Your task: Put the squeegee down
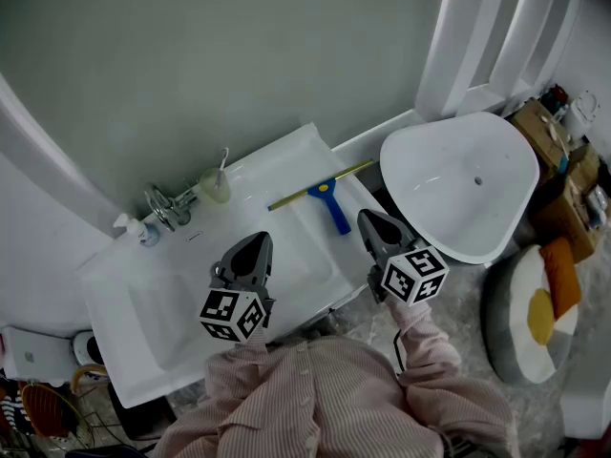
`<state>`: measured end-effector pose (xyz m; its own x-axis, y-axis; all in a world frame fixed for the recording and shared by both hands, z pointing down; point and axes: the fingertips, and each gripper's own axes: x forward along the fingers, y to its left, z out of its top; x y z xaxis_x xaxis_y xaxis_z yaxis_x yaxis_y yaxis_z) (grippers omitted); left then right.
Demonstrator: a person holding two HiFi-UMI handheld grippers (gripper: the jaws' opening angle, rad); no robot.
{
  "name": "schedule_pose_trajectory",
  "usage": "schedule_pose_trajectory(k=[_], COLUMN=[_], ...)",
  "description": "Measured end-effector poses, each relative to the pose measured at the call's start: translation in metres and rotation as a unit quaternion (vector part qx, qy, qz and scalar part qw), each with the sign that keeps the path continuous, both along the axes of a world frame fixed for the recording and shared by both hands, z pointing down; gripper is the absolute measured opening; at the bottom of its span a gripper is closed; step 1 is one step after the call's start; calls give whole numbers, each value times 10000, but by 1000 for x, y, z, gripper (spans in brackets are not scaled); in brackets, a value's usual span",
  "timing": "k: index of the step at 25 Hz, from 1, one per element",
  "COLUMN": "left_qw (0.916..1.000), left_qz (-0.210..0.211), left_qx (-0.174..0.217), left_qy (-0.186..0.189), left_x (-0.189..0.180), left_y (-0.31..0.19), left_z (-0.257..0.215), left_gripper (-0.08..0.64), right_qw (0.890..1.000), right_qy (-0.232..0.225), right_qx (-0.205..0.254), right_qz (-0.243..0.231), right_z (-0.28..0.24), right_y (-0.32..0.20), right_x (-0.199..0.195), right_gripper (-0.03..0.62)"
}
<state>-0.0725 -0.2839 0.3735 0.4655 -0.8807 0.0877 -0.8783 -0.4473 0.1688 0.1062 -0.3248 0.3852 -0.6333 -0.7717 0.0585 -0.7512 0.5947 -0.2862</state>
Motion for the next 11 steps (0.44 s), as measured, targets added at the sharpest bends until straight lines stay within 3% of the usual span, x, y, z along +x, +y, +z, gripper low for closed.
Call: schedule_pose_trajectory(k=[11], left_qw=[10000], left_qz=[-76], left_qx=[-29], left_qy=[-22], left_x=[-6], left_y=[0], left_z=[1], left_gripper=[2], right_qw=[10000], right_qy=[-19], right_qx=[-40], right_qz=[-13], right_z=[4], right_y=[-2], right_x=[-1], right_gripper=[5])
